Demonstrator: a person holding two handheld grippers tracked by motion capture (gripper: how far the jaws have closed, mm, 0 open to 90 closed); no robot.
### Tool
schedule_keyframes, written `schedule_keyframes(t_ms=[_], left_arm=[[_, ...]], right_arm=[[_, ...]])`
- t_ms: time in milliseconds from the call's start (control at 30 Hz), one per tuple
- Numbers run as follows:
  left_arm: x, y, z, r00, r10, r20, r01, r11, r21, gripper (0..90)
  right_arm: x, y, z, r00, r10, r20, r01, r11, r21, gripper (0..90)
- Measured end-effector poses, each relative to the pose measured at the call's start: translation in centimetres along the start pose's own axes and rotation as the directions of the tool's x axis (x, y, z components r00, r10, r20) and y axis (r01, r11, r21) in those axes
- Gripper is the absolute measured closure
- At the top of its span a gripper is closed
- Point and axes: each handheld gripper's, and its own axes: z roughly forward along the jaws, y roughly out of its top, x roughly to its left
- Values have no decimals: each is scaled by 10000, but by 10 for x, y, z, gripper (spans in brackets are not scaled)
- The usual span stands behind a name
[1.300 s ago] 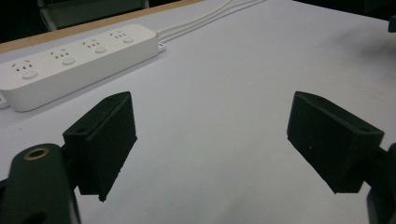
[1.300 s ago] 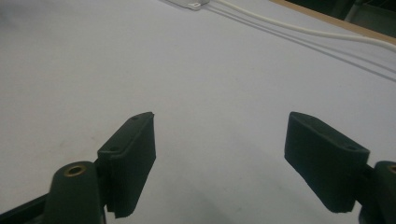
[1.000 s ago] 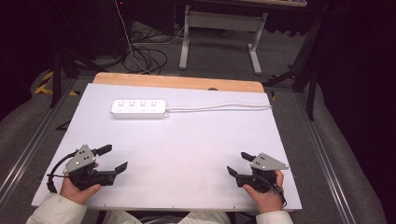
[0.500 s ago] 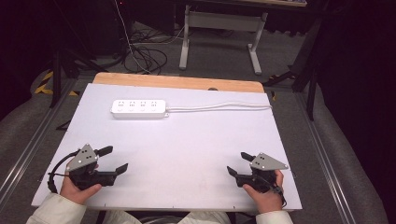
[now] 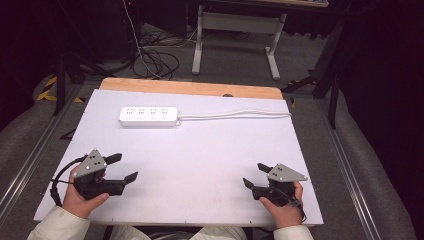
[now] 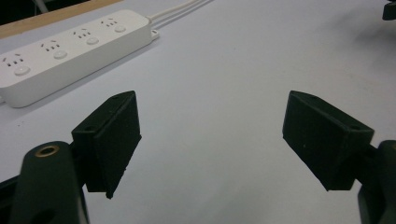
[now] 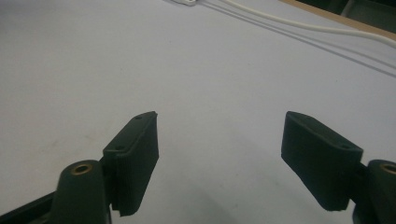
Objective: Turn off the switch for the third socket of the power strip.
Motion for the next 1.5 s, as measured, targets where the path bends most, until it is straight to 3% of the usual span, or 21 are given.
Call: schedule_keyframes(t_ms=[400, 767, 1000, 1200, 1500], left_arm=[[16, 23, -5, 9993, -368, -85, 367, 9993, -68, 202], [24, 43, -2, 9993, -40, -379, 50, 9997, 259, 218], [32, 57, 1, 9990, -139, -421, 153, 9993, 329, 217], [36, 65, 5, 9982, 36, -594, -9, 9990, 448, 227], [43, 74, 14, 9987, -222, -463, 239, 9990, 371, 241]], right_arm=[[-1, 0, 0, 9999, 128, -18, -128, 9999, -13, 281], [0, 0, 1, 9999, 154, -61, -154, 9999, -14, 281], [0, -1, 1, 9999, 151, -69, -151, 9999, -16, 281], [-1, -1, 1, 9999, 149, -70, -149, 9999, -12, 280], [0, -1, 1, 9998, -6, -219, 6, 10000, -15, 264]])
